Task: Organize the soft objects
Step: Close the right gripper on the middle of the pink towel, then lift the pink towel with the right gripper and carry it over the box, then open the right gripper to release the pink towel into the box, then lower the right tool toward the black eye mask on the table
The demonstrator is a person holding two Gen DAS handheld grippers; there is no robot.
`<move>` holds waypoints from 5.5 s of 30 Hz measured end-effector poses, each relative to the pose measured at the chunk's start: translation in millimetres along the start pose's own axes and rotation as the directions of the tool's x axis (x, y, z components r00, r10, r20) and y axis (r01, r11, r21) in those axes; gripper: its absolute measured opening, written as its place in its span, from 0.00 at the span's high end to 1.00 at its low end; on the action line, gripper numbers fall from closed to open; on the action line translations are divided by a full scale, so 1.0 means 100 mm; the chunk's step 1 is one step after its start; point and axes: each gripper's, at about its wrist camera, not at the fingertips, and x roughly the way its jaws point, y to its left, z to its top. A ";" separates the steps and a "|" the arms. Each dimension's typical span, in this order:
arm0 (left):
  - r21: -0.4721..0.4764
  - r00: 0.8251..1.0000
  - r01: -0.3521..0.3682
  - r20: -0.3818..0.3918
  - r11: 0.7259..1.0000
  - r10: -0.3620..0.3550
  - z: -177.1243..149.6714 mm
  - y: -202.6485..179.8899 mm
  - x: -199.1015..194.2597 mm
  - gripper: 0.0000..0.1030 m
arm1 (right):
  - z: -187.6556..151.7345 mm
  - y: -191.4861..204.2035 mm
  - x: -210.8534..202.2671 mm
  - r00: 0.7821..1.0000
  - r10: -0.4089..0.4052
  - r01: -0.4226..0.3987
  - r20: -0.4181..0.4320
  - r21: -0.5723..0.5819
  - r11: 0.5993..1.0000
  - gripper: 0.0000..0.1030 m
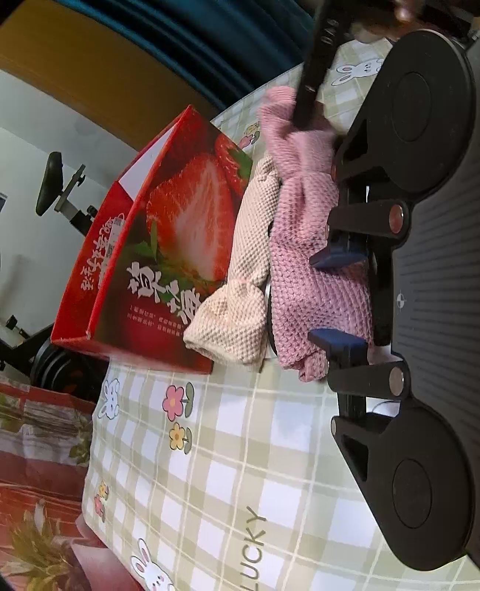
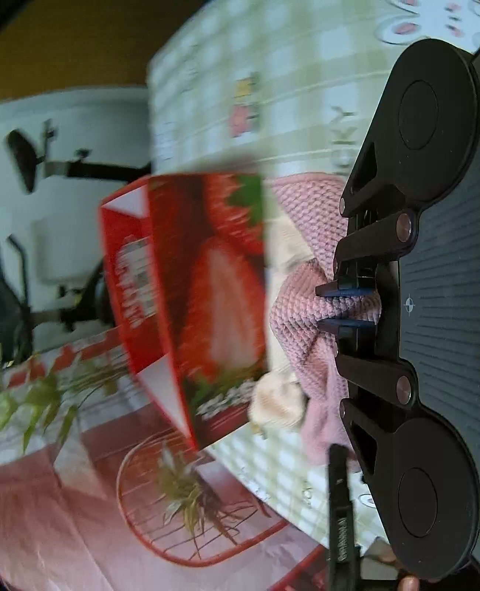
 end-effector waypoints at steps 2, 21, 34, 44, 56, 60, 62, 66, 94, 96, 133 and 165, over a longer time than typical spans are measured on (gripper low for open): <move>-0.008 1.000 -0.001 0.004 1.000 0.001 -0.02 0.02 0.00 0.67 | 0.07 0.06 0.02 1.000 0.004 -0.003 0.019 -0.053 0.999 0.90; -0.059 0.999 0.033 0.014 0.998 -0.033 -0.03 0.15 0.09 0.68 | -0.31 -0.10 0.38 0.999 0.041 -0.041 0.010 0.010 0.999 0.90; -0.031 0.996 0.001 0.092 1.000 0.002 0.04 0.08 -0.13 0.85 | -0.27 -0.08 0.19 0.992 0.064 -0.065 0.107 0.008 0.998 0.90; 0.007 0.985 -0.021 0.171 1.000 0.019 0.08 -0.05 -0.34 0.86 | -0.20 0.01 0.00 0.981 0.079 -0.076 0.178 -0.023 0.997 0.90; 0.027 0.977 -0.025 0.212 0.999 0.018 0.11 -0.08 -0.44 0.86 | -0.16 0.07 -0.08 0.975 0.079 -0.074 0.208 -0.032 0.997 0.90; 0.040 0.971 -0.021 0.238 0.999 0.011 0.18 -0.11 -0.49 0.86 | -0.08 0.08 -0.13 0.969 0.084 -0.079 0.233 -0.034 0.996 0.90; 0.042 0.967 -0.016 0.256 0.999 0.004 0.25 -0.13 -0.53 0.86 | 0.00 0.08 -0.17 0.964 0.089 -0.081 0.249 -0.039 0.996 0.90; 0.063 0.953 0.002 0.302 0.998 -0.021 0.51 -0.21 -0.61 0.86 | 0.27 0.09 -0.23 0.953 0.093 -0.082 0.288 -0.050 0.995 0.90; 0.118 0.989 -0.032 0.144 0.992 0.015 2.03 -0.42 0.78 0.86 | 1.86 -0.22 1.45 0.991 -0.075 0.067 0.114 0.071 0.995 0.90; 0.144 0.991 -0.029 0.131 0.989 0.010 2.02 -0.43 0.84 0.86 | 1.86 -0.19 1.54 0.992 -0.090 0.085 0.090 0.059 0.995 0.87; 0.196 0.999 -0.009 0.052 0.981 -0.001 1.00 -0.03 -0.17 0.67 | 0.62 0.01 0.13 0.981 -0.028 0.042 0.194 -0.068 0.997 0.72; 0.016 0.999 0.007 -0.054 1.000 -0.006 0.09 0.24 0.22 0.48 | -0.29 -0.28 0.34 0.999 0.045 -0.038 -0.028 0.213 0.976 0.46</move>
